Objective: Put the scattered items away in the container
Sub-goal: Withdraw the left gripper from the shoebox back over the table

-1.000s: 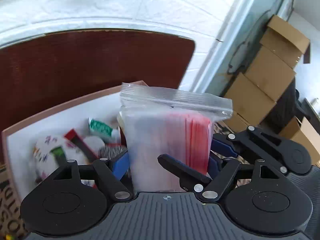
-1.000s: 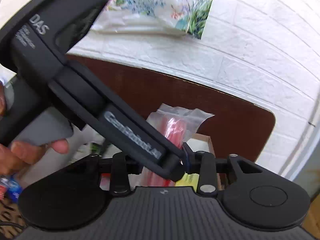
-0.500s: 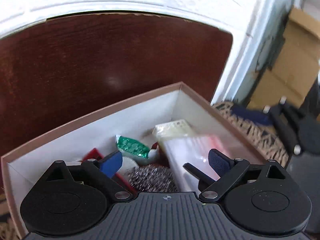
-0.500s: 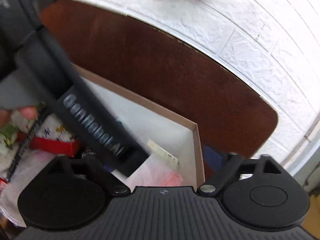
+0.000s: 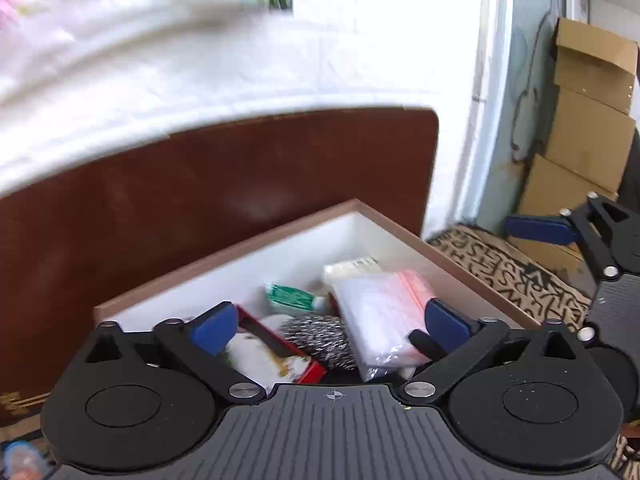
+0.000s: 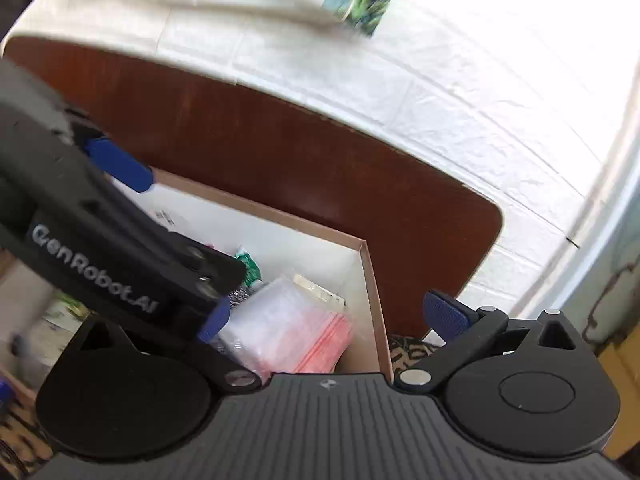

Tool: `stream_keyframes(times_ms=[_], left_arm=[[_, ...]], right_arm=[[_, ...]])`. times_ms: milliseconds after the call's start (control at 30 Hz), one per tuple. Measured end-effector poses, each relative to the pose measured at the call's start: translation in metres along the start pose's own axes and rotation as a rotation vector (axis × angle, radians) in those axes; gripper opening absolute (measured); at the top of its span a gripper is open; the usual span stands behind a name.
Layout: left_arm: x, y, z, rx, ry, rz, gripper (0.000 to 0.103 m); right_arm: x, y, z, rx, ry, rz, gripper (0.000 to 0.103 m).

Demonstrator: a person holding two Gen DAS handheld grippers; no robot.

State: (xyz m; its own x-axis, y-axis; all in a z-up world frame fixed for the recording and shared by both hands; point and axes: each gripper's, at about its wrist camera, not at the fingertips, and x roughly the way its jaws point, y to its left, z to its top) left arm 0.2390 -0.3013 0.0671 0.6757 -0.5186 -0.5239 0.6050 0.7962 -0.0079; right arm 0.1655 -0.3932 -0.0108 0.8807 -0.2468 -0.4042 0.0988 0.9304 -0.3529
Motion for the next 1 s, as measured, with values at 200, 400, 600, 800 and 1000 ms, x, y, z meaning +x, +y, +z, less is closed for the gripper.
stream_keyframes(times_ms=[200, 400, 600, 800, 1000], left_arm=[[-0.061, -0.012, -0.018, 0.035, -0.102, 0.042, 0.103], [-0.116, -0.015, -0.049, 0.013, -0.154, 0.049, 0.103], [-0.158, -0.002, -0.095, -0.054, -0.11, 0.026, 0.103], [-0.198, 0.01, -0.144, -0.079, -0.101, 0.105, 0.103], [-0.223, 0.031, -0.191, -0.116, -0.065, 0.166, 0.103]], right_arm=[[-0.052, 0.011, 0.0, 0.026, -0.036, -0.003, 0.103], [-0.092, 0.027, -0.004, 0.06, -0.079, 0.028, 0.103], [-0.134, 0.063, -0.025, 0.085, -0.127, 0.078, 0.103], [-0.171, 0.114, -0.044, 0.085, -0.139, 0.142, 0.103], [-0.189, 0.164, -0.06, 0.115, -0.1, 0.247, 0.103]])
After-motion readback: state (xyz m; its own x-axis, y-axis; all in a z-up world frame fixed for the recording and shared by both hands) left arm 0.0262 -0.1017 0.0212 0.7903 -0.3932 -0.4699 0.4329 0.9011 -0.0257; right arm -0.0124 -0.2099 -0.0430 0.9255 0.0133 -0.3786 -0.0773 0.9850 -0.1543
